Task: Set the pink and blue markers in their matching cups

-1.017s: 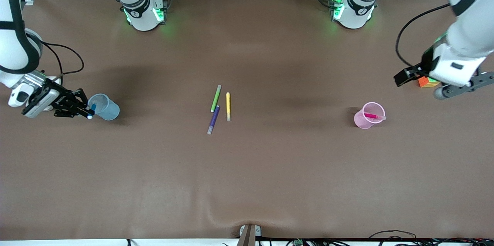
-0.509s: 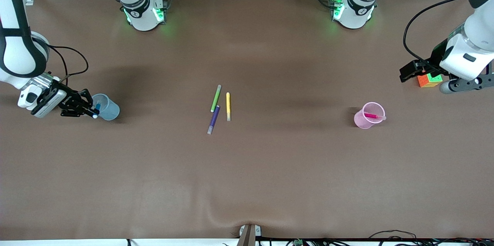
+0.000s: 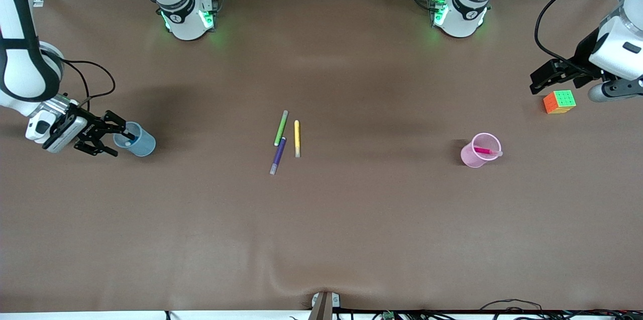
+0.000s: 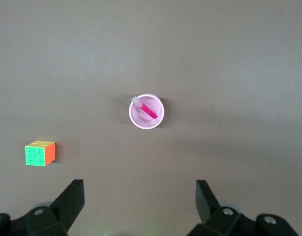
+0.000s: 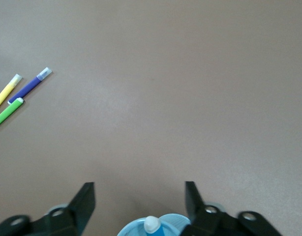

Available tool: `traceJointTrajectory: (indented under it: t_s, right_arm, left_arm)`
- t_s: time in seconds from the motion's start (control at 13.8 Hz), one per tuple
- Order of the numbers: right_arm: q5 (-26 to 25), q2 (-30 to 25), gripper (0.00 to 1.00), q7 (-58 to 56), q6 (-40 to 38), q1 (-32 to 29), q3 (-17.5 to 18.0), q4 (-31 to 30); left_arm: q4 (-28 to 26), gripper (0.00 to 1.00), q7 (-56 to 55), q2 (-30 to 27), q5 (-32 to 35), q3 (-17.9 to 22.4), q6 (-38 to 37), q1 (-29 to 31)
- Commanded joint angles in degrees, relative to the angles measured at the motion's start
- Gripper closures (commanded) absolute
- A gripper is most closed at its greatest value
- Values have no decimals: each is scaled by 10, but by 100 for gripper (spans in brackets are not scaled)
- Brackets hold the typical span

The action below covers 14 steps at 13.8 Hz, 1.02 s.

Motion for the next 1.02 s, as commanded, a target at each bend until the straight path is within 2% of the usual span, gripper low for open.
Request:
traceJointTrajectory:
  t_s: [0.0, 0.15, 0.36, 0.73, 0.94]
  right_arm:
    - [14, -8, 0, 35, -20, -9, 6, 27]
    - [10, -11, 0, 117, -53, -5, 10, 49]
    - [-4, -14, 0, 188, -58, 21, 10, 78]
    - [-96, -18, 0, 326, -94, 32, 11, 140]
    - [-127, -18, 0, 368, -107, 43, 11, 155]
  left_arm:
    - [3, 0, 21, -7, -11, -2, -9, 10]
    - [3, 0, 29, -10, -11, -1, -9, 9]
    - [2, 0, 50, -24, -11, 0, -9, 8]
    - [-1, 0, 53, -33, -11, 13, -12, 1]
    - [1, 0, 73, -33, -12, 17, -13, 1]
